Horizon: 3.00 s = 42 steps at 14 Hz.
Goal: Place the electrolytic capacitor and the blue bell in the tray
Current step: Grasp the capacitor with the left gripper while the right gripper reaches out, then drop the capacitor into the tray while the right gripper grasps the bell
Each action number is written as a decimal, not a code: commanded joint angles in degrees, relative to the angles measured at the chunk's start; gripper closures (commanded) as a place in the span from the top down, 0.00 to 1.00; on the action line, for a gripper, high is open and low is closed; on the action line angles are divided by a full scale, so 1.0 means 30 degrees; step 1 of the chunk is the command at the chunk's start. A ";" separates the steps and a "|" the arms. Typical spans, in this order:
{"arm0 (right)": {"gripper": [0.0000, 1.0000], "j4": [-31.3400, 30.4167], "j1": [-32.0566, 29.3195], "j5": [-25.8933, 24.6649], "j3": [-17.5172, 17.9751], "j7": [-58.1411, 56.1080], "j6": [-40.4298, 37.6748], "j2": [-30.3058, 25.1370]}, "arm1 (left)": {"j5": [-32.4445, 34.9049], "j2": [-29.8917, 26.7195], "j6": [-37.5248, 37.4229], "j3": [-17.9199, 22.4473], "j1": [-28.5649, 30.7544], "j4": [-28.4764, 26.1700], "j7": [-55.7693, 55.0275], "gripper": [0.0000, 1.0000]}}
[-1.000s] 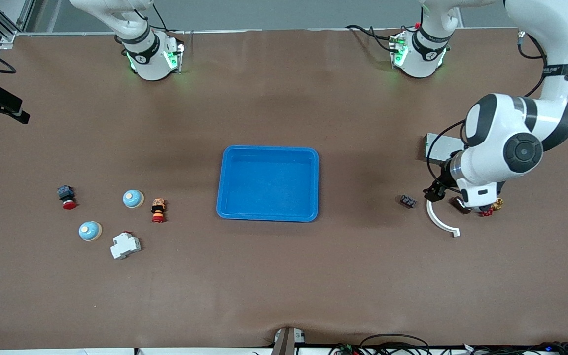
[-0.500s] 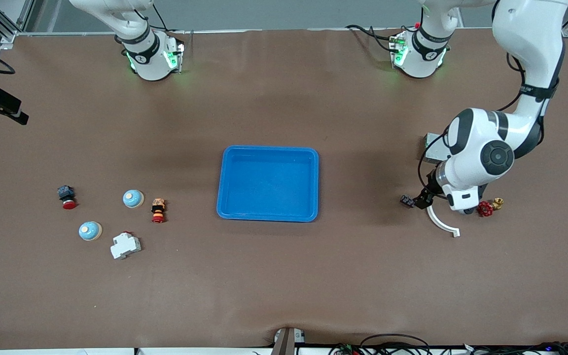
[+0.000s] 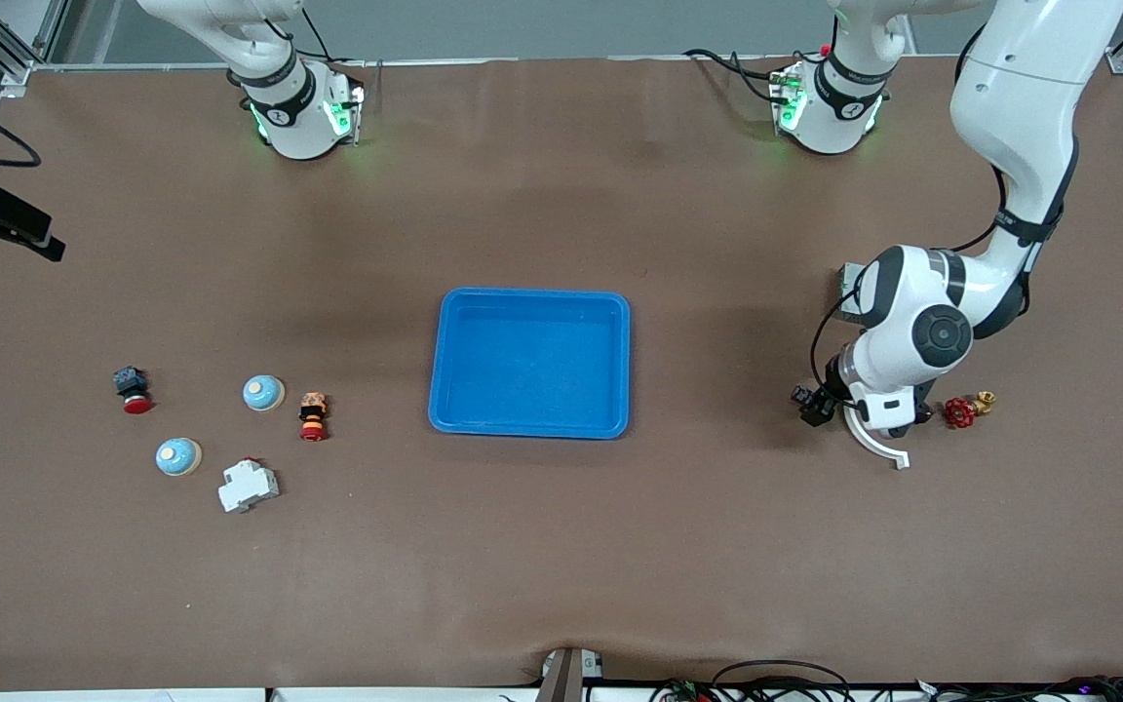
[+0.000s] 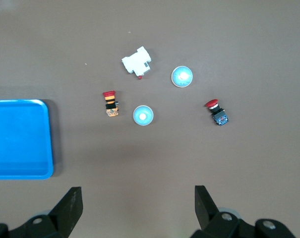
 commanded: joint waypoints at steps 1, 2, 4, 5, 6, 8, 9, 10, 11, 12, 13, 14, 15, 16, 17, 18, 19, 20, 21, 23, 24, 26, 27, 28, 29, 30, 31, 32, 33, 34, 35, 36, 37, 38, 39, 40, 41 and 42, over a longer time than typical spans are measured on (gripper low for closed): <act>1.00 -0.2866 -0.0715 0.0232 0.0127 -0.1283 0.2404 -0.0472 | 0.0567 0.0115 0.0246 -0.0041 -0.0100 0.0131 -0.0487 0.76; 1.00 -0.3863 -0.0862 0.0232 0.0127 -0.1434 0.3402 -0.0502 | 0.0567 0.0232 0.0275 -0.0041 -0.0100 0.0160 -0.0487 0.64; 1.00 -0.5884 -0.0863 0.0232 0.0127 -0.1435 0.5423 -0.0503 | 0.0654 0.0321 0.0305 -0.0070 -0.0129 0.0219 -0.0516 0.15; 1.00 -0.6997 -0.0863 0.0261 0.0127 -0.1435 0.6565 -0.0503 | 0.0626 0.0292 0.0276 -0.0070 -0.0362 0.0219 -0.0632 0.00; 1.00 -0.7936 -0.0834 0.0261 0.0127 -0.1406 0.7649 -0.0474 | 0.0625 0.0262 0.0275 -0.0070 -0.0509 0.0219 -0.1011 0.00; 1.00 -0.9637 -0.0776 0.0262 0.0156 -0.1406 0.9818 -0.0298 | 0.0655 0.0000 0.0159 -0.0070 -0.1209 0.0306 -0.2355 0.00; 1.00 -1.0109 -0.0688 0.0262 0.0157 -0.1319 1.0582 -0.0095 | 0.0655 -0.0233 0.0071 -0.0070 -0.1678 0.0423 -0.3261 0.00; 1.00 -1.0317 -0.0630 0.0262 0.0157 -0.1231 1.1083 0.0517 | 0.0626 -0.0410 -0.0133 -0.0070 -0.2175 0.0598 -0.4082 0.00; 1.00 -1.0377 -0.0629 0.0291 0.0186 -0.1230 1.1552 0.1103 | 0.0625 -0.0499 -0.0686 -0.0070 -0.2760 0.1064 -0.4961 0.00; 1.00 -1.0435 -0.0629 0.0320 0.0186 -0.1201 1.2224 0.1631 | 0.0625 -0.0471 -0.1300 -0.0070 -0.3259 0.1678 -0.6043 0.00; 1.00 -1.0668 -0.0571 0.0639 0.0186 -0.1201 1.2984 0.2042 | 0.0654 -0.0383 -0.1684 -0.0070 -0.3757 0.2351 -0.7155 0.00; 1.00 -1.0931 -0.0454 0.0961 0.0186 -0.1201 1.3862 0.2452 | 0.0626 -0.0237 -0.1891 -0.0070 -0.4545 0.2880 -0.8211 0.00; 1.00 -1.1195 -0.0308 0.1081 0.0186 -0.1172 1.4596 0.2862 | 0.0683 -0.0149 -0.1951 -0.0041 -0.5278 0.3320 -0.9062 0.00; 1.00 -1.1285 -0.0104 0.1111 0.0186 -0.1085 1.5241 0.3331 | 0.0713 -0.0061 -0.1980 -0.0041 -0.5692 0.3731 -0.9245 0.00; 1.00 -1.1286 0.0043 0.1111 0.0186 -0.0736 1.5683 0.3799 | 0.0684 -0.0002 -0.1981 -0.0070 -0.5928 0.4228 -0.9421 0.00; 1.00 -1.1286 0.0248 0.1140 0.0186 -0.0326 1.6238 0.4239 | 0.0539 0.0115 -0.1981 -0.0070 -0.6191 0.4813 -0.9713 0.00; 1.00 -1.1315 0.0569 0.1111 0.0186 -0.0061 1.6911 0.4736 | 0.0538 0.0377 -0.1981 -0.0070 -0.6600 0.5399 -1.0383 0.00; 1.00 -1.1431 0.0688 0.1111 0.0186 0.0086 1.7643 0.5206 | 0.0538 0.0727 -0.1981 -0.0070 -0.7068 0.6101 -1.1114 0.00; 1.00 -1.1635 0.0747 0.1140 0.0186 0.0146 1.8578 0.5645 | 0.0538 0.1166 -0.1981 -0.0070 -0.7624 0.6804 -1.1847 0.00; 1.00 -1.1900 0.0835 0.1111 0.0215 0.0147 2.0192 0.6728 | 0.0712 0.2074 -0.1981 -0.0041 -0.8737 0.7860 -1.3458 0.00; 1.00 -1.1930 0.0952 0.1111 0.0215 0.0147 2.0663 0.7198 | 0.0713 0.2659 -0.1952 0.0104 -0.9410 0.8446 -1.4307 0.00; 1.00 -1.1930 0.1012 0.1140 0.0244 0.0234 2.1397 0.7932 | 0.0713 0.3860 -0.1951 0.0252 -1.0321 0.9822 -1.5802 0.00; 1.00 -1.2017 0.1099 0.1140 0.0244 0.0466 2.1864 0.8196 | 0.0713 0.4185 -0.1951 0.0252 -1.0586 1.0060 -1.6331 0.00; 1.00 -1.2134 0.1361 0.1140 0.0273 0.0875 2.2304 0.8431 | 0.0684 0.4275 -0.1951 0.0252 -1.0937 1.0063 -1.6714 0.00; 1.00 -1.2193 0.1740 0.1140 0.0245 0.1401 2.2773 0.8607 | 0.0713 0.4363 -0.1951 0.0223 -1.1143 1.0005 -1.7182 0.00; 1.00 -1.2252 0.2034 0.1140 0.0244 0.1957 2.3038 0.8870 | 0.0742 0.4393 -0.2009 0.0252 -1.1377 0.9772 -1.7824 0.00; 1.00 -1.2252 0.2269 0.1140 0.0244 0.2282 2.3418 0.9075 | 0.0743 0.4451 -0.2416 0.0252 -1.1815 0.9364 -1.8208 0.00; 1.00 -1.2223 0.2445 0.1140 0.0244 0.2401 2.3712 0.9251 | 0.0743 0.4452 -0.3058 0.0252 -1.2167 0.9186 -1.8328 0.00; 1.00 -1.2223 0.2476 0.1140 0.0215 0.2402 2.3860 0.9398 | 0.0772 0.4452 -0.3935 0.0281 -1.2374 0.8952 -1.8532 0.00; 1.00 -1.2223 0.2476 0.1111 0.0215 0.2257 2.3948 0.9400 | 0.0772 0.4423 -0.4436 0.0252 -1.2405 0.8863 -1.8795 0.00; 1.00 -1.2223 0.2447 0.1111 0.0215 0.2082 2.3891 0.9400 | 0.0772 0.4451 -0.4499 0.0252 -1.2463 0.8746 -1.9204 0.00; 1.00 -1.2223 0.2418 0.1082 0.0215 0.1935 2.3862 0.9400 | 0.0830 0.4452 -0.4529 0.0252 -1.2783 0.8541 -1.9730 0.00; 1.00 -1.2252 0.2447 0.1082 0.0215 0.1818 2.3832 0.9400 | 0.0976 0.4481 -0.4529 0.0252 -1.2931 0.8423 -2.0083 0.00; 1.00 -1.2252 0.2447 0.0966 0.0186 0.1787 2.3745 0.9400 | 0.1035 0.4452 -0.4616 0.0252 -1.2932 0.8190 -2.0348 0.00; 1.00 -1.2281 0.2418 0.0936 0.0186 0.1468 2.3715 0.9371 | 0.1036 0.4452 -0.4704 0.0223 -1.2903 0.8043 -2.0379 0.00; 1.00 -1.2282 0.2273 0.0935 0.0186 0.0769 2.3715 0.9370 | 0.1036 0.4481 -0.4879 0.0223 -1.2845 0.8012 -2.0438 0.30; 1.00 -1.2282 0.2068 0.0935 0.0186 0.0037 2.3686 0.9370 | 0.1036 0.4481 -0.5026 0.0223 -1.2815 0.8012 -2.0786 0.85; 1.00 -1.2311 0.1863 0.0935 0.0186 -0.0319 2.3628 0.9370 | 0.1007 0.4394 -0.5085 0.0252 -1.2757 0.8128 -2.1109 1.00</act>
